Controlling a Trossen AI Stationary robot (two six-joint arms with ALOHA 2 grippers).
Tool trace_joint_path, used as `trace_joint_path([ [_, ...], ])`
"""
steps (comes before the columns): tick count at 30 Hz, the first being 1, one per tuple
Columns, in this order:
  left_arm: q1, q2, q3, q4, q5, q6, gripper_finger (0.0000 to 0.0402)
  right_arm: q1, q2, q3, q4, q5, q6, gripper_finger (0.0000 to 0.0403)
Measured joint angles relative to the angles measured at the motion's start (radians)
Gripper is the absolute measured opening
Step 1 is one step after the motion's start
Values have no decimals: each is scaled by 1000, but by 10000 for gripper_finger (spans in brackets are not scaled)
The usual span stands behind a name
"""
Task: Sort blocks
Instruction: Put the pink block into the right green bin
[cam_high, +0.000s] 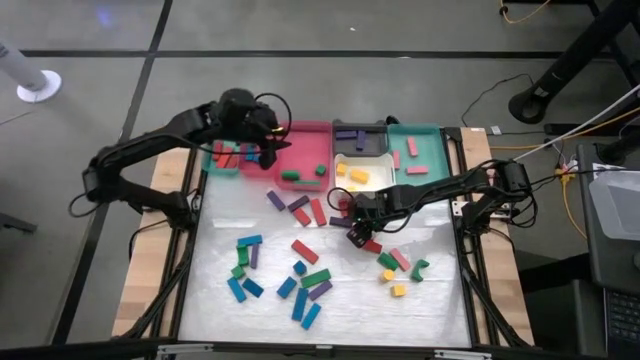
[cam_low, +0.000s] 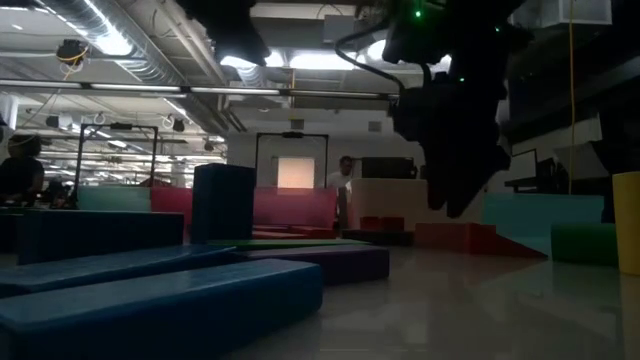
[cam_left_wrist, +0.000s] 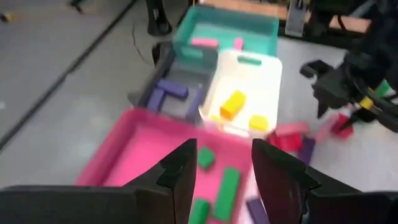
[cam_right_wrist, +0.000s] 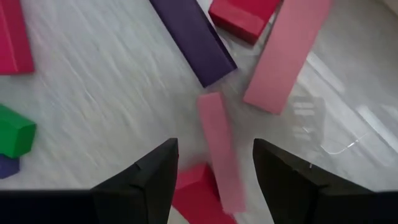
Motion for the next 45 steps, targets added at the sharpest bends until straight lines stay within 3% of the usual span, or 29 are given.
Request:
trace_joint_path([
  [9,-17,-50,0,-279,6,-102,141,0,62,-11,8,34,-11,186],
  [19,-113,-87,0,-714,37,-176,141,0,102,2,-12,13,-12,54],
  [27,-203,-86,-1,-923,75,-398,141,-10,55,156,-231,16,-69,52],
  [32,-247,-86,-1,-905,75,-418,141,-31,39,343,-568,169,-168,68],
  [38,-291,-86,-1,-873,74,-447,141,-93,38,514,-901,438,-248,59],
  [41,-315,-86,-1,-865,74,-455,141,-143,36,529,-942,553,-298,55],
  [45,-347,-86,-1,-854,73,-469,141,-238,29,506,-934,579,-407,68],
])
